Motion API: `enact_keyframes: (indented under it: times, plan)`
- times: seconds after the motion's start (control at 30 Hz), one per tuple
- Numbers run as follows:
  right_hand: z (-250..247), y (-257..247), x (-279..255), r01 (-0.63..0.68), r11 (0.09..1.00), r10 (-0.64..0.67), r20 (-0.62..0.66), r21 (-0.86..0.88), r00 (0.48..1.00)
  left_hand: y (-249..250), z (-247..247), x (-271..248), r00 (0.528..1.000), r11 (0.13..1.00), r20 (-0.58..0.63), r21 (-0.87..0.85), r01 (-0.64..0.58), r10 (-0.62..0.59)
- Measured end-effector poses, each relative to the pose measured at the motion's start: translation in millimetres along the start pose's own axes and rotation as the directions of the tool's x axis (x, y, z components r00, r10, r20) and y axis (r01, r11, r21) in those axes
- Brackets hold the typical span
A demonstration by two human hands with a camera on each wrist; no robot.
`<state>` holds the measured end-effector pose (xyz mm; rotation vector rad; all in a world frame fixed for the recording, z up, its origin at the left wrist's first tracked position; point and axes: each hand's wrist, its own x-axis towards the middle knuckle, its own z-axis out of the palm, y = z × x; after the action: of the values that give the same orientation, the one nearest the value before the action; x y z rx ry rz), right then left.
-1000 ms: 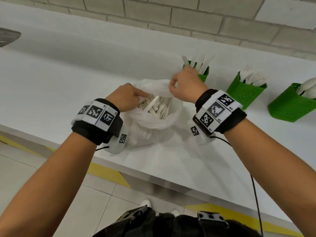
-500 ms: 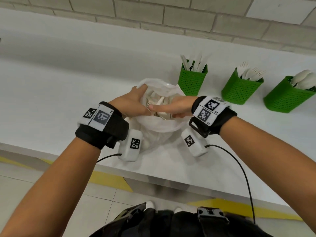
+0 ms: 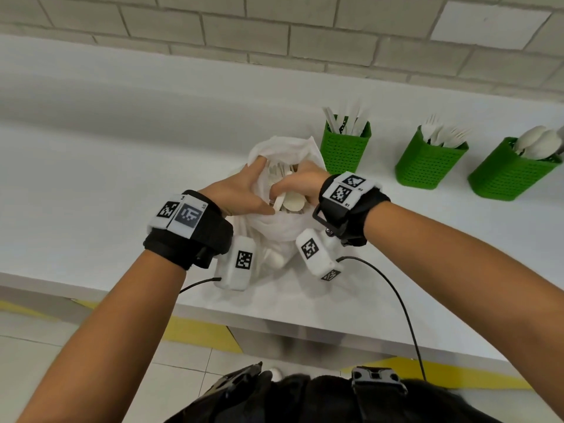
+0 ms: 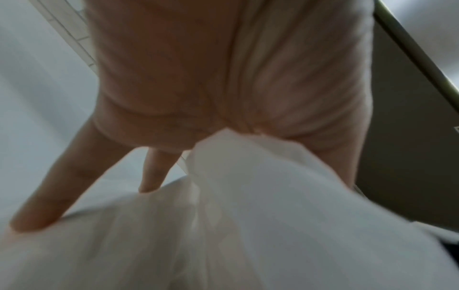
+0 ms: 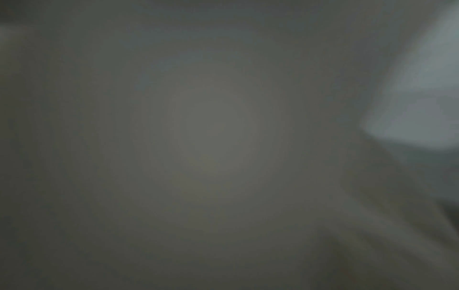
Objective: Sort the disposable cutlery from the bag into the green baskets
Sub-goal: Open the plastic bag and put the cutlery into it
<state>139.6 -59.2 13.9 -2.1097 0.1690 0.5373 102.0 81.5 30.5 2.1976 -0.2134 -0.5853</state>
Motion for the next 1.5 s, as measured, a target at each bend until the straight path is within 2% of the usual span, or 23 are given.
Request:
enact_keyframes:
  times: [0.1,0.23,0.3,0.47,0.6,0.73,0.83,0.93,1.0,1.03,1.1,1.17,1.27,1.43,1.5]
  plan:
    - [5.0,-6.3,2.9,-0.047,0.999,0.049,0.093,-0.027,0.994,-0.6,-3.1,2.4,1.0,1.0,0.0,-0.017,-0.013,0.013]
    - [8.7,-6.7,2.2,-0.072,0.997,0.074,0.09,-0.029,0.993,-1.9,-3.8,3.2,0.999,0.998,0.003,-0.048,-0.049,0.049]
    - [9.6,-1.7,1.3,-0.048,0.999,0.047,0.074,0.014,0.996,-3.9,-4.3,4.0,0.999,0.997,-0.005,-0.065,-0.041,0.041]
    - [16.0,9.6,8.3,-0.052,0.959,0.034,0.07,0.278,0.997,-7.1,-4.5,11.8,0.999,0.983,-0.042,-0.184,-0.016,0.008]
    - [15.3,12.6,10.7,-0.001,0.856,-0.039,0.066,0.517,0.997,-1.4,-5.0,25.2,0.988,0.956,-0.155,-0.289,-0.045,0.0]
    - [12.8,15.5,10.1,0.013,0.786,-0.126,0.139,0.618,0.982,5.1,-5.8,35.0,0.973,0.974,-0.232,-0.217,-0.059,0.007]
    - [9.6,16.9,5.9,0.088,0.797,-0.223,0.156,0.598,0.962,6.7,-7.3,37.2,0.952,0.986,-0.305,-0.152,-0.068,0.019]
    - [8.2,15.6,1.6,0.167,0.832,-0.263,0.111,0.529,0.958,13.0,-8.2,37.6,0.88,0.988,-0.449,0.069,-0.139,0.155]
    - [9.5,11.8,-0.3,0.202,0.868,-0.281,0.114,0.454,0.953,22.5,-7.0,35.7,0.831,0.954,-0.474,0.213,-0.213,0.292]
    - [10.6,10.0,-1.0,0.212,0.88,-0.284,0.111,0.426,0.952,26.8,-6.3,35.8,0.821,0.941,-0.471,0.25,-0.226,0.322]
    - [13.5,6.8,-3.9,0.211,0.889,-0.27,0.094,0.406,0.958,32.1,-8.4,37.5,0.837,0.955,-0.47,0.224,-0.194,0.28]
    - [13.5,6.3,-4.3,0.19,0.9,-0.238,0.074,0.393,0.969,31.0,-14.1,37.7,0.88,0.992,-0.459,0.065,-0.107,0.125]
    - [6.6,6.3,-10.9,0.165,0.868,-0.207,0.04,0.469,0.978,14.1,-20.2,35.8,0.902,0.996,-0.432,-0.08,-0.028,-0.01]
    - [0.5,11.3,-17.8,0.261,0.809,-0.219,-0.141,0.526,0.965,-12.6,-11.3,26.6,0.953,0.998,-0.303,0.059,-0.01,0.028]
    - [-3.2,11.9,-15.6,0.27,0.785,-0.169,-0.225,0.558,0.959,-19.4,-7.1,17.9,0.935,0.989,-0.331,0.112,-0.099,0.131]
